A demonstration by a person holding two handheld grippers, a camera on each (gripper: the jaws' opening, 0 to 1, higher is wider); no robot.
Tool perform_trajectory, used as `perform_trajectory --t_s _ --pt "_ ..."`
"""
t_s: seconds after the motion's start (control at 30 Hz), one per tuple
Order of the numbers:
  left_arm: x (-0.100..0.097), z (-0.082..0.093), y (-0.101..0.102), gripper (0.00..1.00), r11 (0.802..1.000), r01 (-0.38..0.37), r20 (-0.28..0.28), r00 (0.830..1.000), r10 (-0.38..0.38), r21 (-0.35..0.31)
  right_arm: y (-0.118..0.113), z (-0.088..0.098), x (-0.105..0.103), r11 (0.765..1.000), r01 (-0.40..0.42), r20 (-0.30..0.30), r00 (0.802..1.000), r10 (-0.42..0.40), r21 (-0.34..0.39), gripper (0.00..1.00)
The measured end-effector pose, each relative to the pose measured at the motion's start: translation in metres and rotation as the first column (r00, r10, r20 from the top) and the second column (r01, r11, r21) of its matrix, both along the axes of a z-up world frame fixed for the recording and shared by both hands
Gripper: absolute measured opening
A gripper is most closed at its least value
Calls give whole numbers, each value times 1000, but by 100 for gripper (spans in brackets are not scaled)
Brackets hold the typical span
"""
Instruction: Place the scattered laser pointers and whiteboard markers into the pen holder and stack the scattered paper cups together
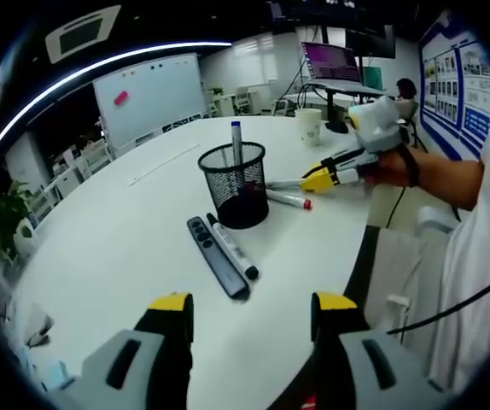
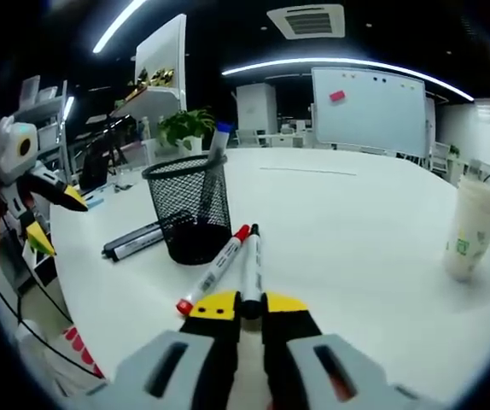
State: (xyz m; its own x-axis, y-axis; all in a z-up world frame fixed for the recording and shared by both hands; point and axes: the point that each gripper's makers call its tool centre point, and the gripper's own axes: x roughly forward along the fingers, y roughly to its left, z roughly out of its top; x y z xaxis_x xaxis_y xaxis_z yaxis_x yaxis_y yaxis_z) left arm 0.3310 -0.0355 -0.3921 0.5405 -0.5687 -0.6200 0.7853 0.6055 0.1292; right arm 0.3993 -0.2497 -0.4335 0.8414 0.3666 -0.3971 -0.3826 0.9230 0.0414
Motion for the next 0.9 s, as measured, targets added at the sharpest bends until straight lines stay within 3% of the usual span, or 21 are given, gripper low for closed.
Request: perform_trajectory --t_s 0.57,0.9 --pt "0 2 -2 56 1000 -1 2 1000 1 6 -5 9 2 1000 -6 53 999 6 3 11" --pt "-3 4 -4 56 1000 5 6 1000 -5 7 -1 23 2 999 -23 121 992 26 -23 11"
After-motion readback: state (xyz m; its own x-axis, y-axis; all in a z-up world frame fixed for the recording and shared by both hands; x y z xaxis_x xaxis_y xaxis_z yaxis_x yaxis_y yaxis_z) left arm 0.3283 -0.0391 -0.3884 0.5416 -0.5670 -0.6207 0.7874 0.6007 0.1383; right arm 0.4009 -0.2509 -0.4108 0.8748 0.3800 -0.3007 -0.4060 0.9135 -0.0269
